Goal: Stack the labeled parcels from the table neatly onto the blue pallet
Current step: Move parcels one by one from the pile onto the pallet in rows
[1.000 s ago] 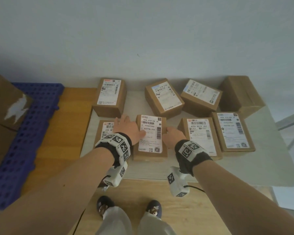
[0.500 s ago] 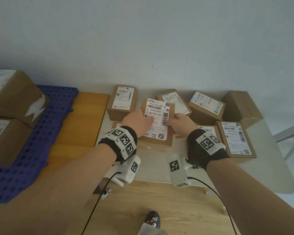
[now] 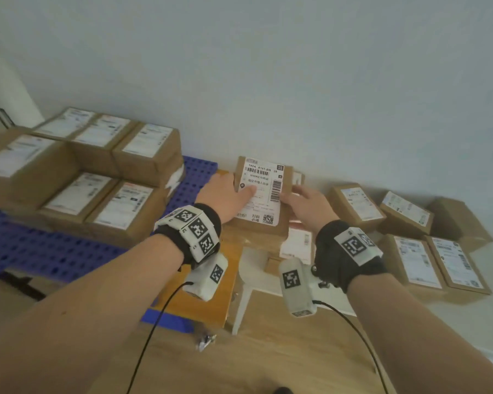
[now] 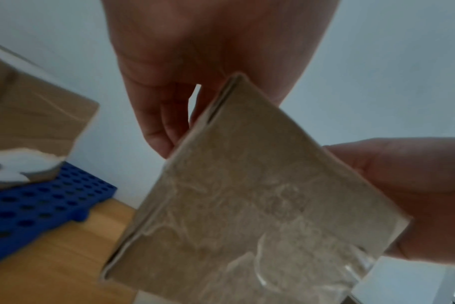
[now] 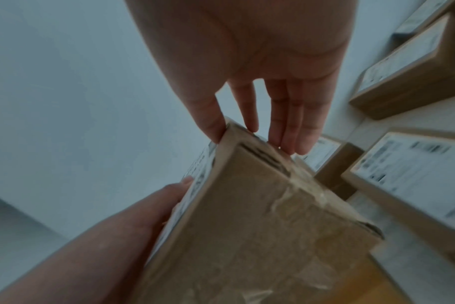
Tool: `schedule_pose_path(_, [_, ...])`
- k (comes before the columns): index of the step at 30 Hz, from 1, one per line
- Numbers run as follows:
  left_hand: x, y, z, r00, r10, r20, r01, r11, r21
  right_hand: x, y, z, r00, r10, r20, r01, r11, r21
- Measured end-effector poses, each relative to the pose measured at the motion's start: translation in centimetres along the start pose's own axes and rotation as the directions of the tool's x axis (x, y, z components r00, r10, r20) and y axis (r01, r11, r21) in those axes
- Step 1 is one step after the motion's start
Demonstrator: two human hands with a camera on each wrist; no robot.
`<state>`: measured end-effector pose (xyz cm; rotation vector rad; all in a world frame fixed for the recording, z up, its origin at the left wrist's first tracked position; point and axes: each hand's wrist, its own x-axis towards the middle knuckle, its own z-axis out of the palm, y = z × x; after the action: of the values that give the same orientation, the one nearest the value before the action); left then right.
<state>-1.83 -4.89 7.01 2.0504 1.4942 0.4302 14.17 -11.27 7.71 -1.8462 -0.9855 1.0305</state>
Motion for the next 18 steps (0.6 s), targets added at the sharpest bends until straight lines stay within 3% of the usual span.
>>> schedule_pose_path(9, [-5.4, -9.7, -10.6, 0.991, -0.037, -0.126, 0.050, 0.993, 0.107, -3.7, -5.5, 12.8, 0.992, -0.082, 0.091, 0.082, 0.997, 0.008])
schedule_pose_path(18, [-5.9, -19.0, -16.4, 0.970, -0.155, -0.185, 0.177, 0.978, 0.110, -3.0, -9.6, 22.2, 0.964, -0.086, 0.252, 0.094, 0.995, -0.021])
